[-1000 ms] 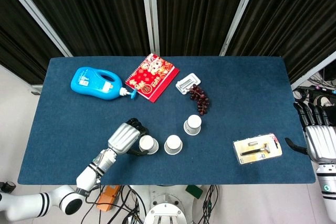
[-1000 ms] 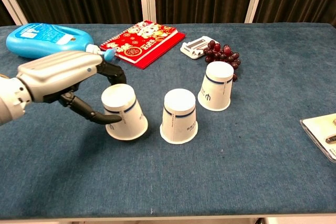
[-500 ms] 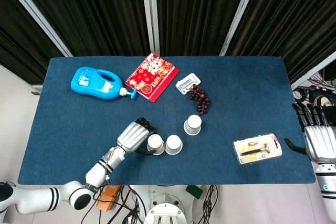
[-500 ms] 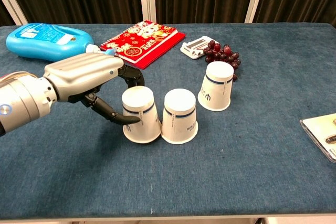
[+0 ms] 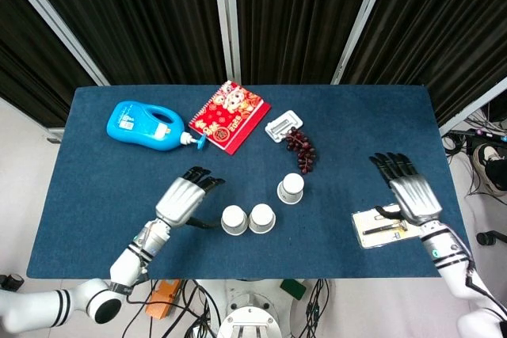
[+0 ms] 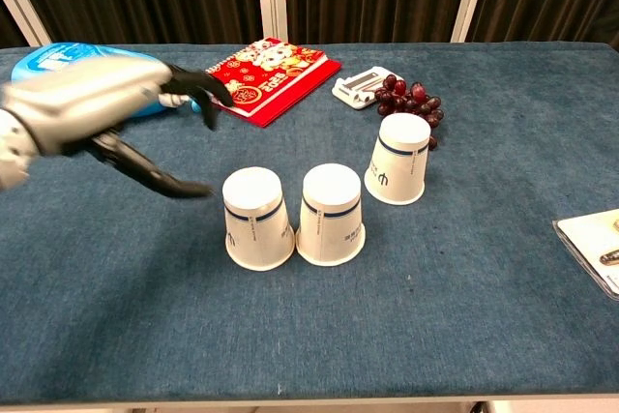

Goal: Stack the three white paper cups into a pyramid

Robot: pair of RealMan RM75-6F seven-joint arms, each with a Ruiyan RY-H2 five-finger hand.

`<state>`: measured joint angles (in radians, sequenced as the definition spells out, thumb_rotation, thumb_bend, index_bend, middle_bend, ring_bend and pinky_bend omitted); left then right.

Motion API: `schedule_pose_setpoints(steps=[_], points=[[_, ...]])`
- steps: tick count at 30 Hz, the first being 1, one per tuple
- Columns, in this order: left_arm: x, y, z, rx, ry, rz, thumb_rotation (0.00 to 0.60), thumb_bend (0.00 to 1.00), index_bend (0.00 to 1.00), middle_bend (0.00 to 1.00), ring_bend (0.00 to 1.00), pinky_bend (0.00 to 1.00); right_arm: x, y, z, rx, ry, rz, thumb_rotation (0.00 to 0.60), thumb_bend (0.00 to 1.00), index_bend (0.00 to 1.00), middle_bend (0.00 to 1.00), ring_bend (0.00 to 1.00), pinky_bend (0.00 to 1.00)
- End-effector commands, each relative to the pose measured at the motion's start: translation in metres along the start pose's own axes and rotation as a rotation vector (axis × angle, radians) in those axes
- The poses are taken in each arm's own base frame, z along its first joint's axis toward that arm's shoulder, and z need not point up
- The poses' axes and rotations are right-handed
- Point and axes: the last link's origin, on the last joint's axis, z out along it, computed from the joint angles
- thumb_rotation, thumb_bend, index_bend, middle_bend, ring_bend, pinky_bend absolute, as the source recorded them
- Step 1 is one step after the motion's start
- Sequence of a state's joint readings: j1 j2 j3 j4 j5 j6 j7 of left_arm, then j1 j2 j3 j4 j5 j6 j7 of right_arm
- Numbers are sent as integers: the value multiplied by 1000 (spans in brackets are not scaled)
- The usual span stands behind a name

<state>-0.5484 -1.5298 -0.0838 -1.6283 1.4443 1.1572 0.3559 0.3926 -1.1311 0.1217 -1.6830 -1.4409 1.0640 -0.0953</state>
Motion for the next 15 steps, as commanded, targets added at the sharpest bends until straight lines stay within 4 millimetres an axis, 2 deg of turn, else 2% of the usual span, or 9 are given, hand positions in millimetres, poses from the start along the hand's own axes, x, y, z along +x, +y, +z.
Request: schedule_pose_setpoints(steps=[1, 5, 9, 15], points=[[17, -30, -22, 91, 51, 25, 401, 98, 215, 313, 166, 155, -9, -38, 45, 110, -80, -21, 600, 310, 111, 108, 0, 94], [27, -61, -41, 189, 73, 27, 400, 98, 215, 313, 164, 155, -17, -65, 73, 164, -128, -47, 600, 311, 128, 120, 5, 104], [32, -85, -58, 275, 88, 9, 400, 98, 215, 313, 158, 151, -21, -88, 95, 206, -148, -73, 600, 363, 174, 150, 28, 118], [34, -101, -73, 334, 99, -5, 400, 98, 215, 313, 156, 151, -24, -104, 110, 227, -169, -113, 600, 411, 272, 221, 66, 133]])
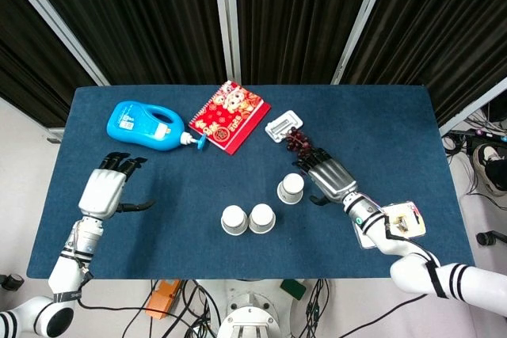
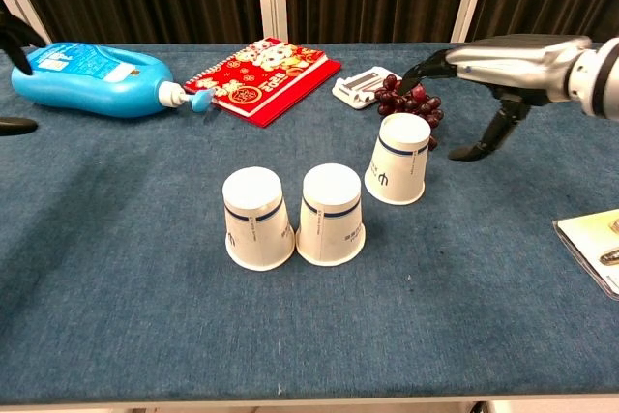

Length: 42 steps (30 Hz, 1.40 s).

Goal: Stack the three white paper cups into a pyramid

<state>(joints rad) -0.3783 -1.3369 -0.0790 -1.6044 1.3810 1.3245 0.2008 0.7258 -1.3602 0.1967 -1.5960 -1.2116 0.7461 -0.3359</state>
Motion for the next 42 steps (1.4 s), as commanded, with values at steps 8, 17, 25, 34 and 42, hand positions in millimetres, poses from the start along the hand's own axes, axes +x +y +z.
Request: schedule_pose_setpoints(steps=[8, 17, 25, 34, 42], points=[[1, -14, -6, 37, 2, 2, 402, 98, 215, 313, 151, 150, -5, -17, 23, 21, -27, -32, 600, 431, 308, 247, 86, 138], [2, -20, -8, 51, 5, 0, 401, 98, 215, 313, 147, 150, -4, -22, 28, 28, -2, -43, 600, 455, 480, 370, 159, 153], [6, -29, -15, 71, 12, 13, 403, 98, 215, 313, 144, 147, 46, -32, -3, 84, 164, -2, 600, 456, 484, 375, 161, 153], [6, -36, -23, 94, 6, 10, 402, 98, 215, 313, 141, 145, 81, -79, -20, 259, 198, -1, 600, 455, 484, 375, 161, 153], [1, -39, -28, 105, -4, 2, 404, 98, 215, 313, 138, 137, 71, -115, -11, 356, 116, -79, 600, 455, 472, 375, 161, 153]])
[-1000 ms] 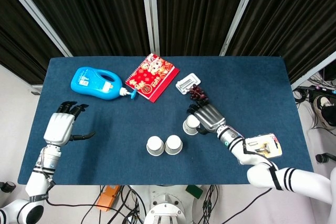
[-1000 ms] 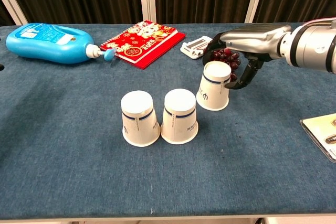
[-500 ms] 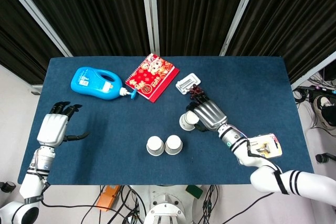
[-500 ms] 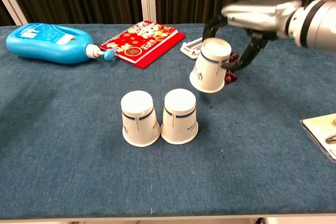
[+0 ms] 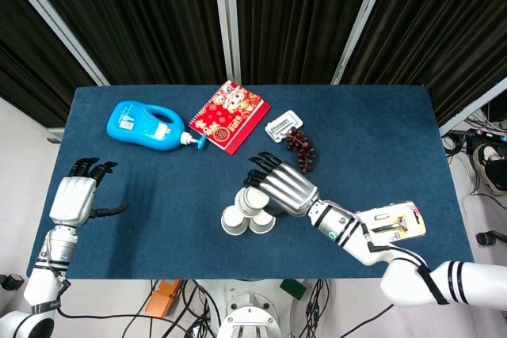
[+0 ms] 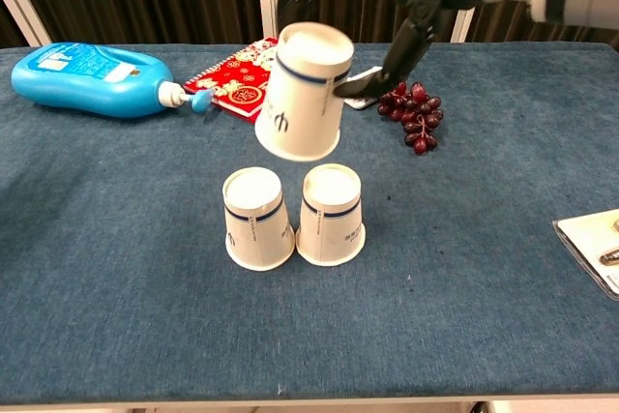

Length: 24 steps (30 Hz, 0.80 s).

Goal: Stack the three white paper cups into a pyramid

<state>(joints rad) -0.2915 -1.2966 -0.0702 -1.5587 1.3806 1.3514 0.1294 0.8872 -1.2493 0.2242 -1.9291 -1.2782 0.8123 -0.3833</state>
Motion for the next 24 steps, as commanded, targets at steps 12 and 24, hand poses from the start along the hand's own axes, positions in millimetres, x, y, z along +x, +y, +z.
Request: schedule_pose_setpoints(steps=[12, 24], points=[[-6, -5, -3, 10, -13, -12, 402, 98, 215, 313, 134, 136, -18, -24, 15, 27, -93, -67, 600, 455, 432, 375, 160, 153], [-8, -7, -3, 11, -15, -13, 402, 98, 215, 313, 132, 130, -20, -26, 17, 21, -104, -65, 600, 456, 315, 332, 120, 150]])
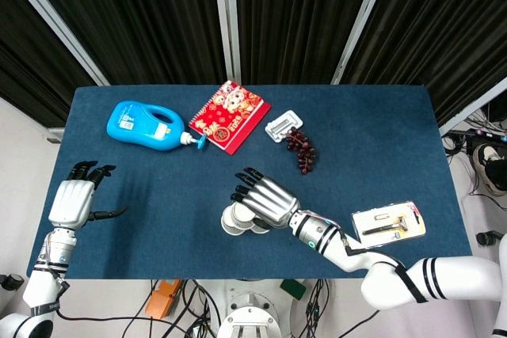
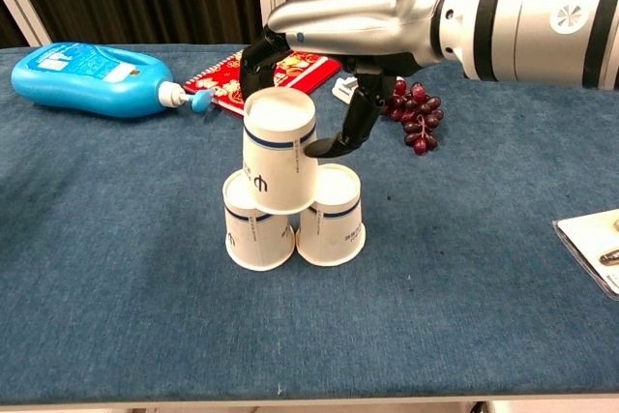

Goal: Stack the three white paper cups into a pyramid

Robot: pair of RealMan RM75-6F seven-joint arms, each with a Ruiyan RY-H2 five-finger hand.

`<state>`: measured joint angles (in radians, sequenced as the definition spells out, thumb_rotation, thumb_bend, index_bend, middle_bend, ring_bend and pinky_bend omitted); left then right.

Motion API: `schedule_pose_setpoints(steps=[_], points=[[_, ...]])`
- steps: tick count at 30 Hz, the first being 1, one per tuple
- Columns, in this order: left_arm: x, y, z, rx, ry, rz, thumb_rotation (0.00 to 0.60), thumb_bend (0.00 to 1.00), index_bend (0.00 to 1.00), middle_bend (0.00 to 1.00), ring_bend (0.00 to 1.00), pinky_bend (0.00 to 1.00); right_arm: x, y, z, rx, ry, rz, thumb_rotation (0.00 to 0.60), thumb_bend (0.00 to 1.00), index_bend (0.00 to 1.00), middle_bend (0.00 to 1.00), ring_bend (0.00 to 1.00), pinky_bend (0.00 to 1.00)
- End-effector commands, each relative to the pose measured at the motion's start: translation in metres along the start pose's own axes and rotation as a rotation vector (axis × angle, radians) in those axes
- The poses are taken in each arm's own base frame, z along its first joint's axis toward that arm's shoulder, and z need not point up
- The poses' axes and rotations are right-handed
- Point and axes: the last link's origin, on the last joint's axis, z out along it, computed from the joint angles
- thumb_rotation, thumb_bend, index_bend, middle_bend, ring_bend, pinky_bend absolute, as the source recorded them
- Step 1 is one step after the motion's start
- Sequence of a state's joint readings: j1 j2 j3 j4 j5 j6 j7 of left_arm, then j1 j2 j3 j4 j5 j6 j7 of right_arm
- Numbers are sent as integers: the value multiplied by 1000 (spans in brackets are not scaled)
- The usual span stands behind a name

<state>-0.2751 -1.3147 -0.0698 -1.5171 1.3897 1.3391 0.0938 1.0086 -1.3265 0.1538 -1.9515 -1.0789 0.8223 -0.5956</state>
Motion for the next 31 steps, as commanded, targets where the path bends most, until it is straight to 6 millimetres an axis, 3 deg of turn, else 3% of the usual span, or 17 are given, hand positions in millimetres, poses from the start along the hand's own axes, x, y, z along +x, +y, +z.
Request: schedule_pose_setpoints(steps=[1, 7, 10, 14, 19, 25, 28, 31], points=[[0, 0, 1, -1, 0, 0, 402, 98, 215, 313, 132, 130, 0, 0, 0, 0, -1, 7, 600, 456, 295, 321, 114, 146], [1, -1, 1, -5, 4, 8, 404, 98, 215, 313, 132, 130, 6, 2, -7, -5, 26, 29, 600, 455, 185, 255, 91, 130], [8, -7, 3, 3, 17, 23, 402, 98, 215, 313, 132, 128, 15, 20, -27, -84, 99, 25, 600, 456, 150, 223, 80, 127], [23, -30, 2, 46, 55, 54, 408, 98, 215, 294, 126, 102, 15, 70, -83, -312, 197, 14, 600, 454, 134, 210, 66, 125], [42, -61, -7, 121, 98, 61, 429, 98, 196, 222, 84, 69, -11, 115, -172, -589, 263, 28, 600, 358, 16, 131, 16, 100], [48, -76, -29, 150, 120, 18, 491, 98, 173, 171, 41, 47, -54, 133, -262, -813, 291, 89, 600, 304, 0, 47, 0, 42], [45, -76, -43, 146, 110, 15, 505, 98, 173, 171, 38, 42, -72, 131, -289, -869, 297, 134, 600, 304, 0, 45, 0, 34], [43, -74, -54, 149, 104, 9, 514, 98, 173, 171, 37, 39, -83, 128, -302, -887, 301, 163, 600, 304, 0, 45, 0, 31]])
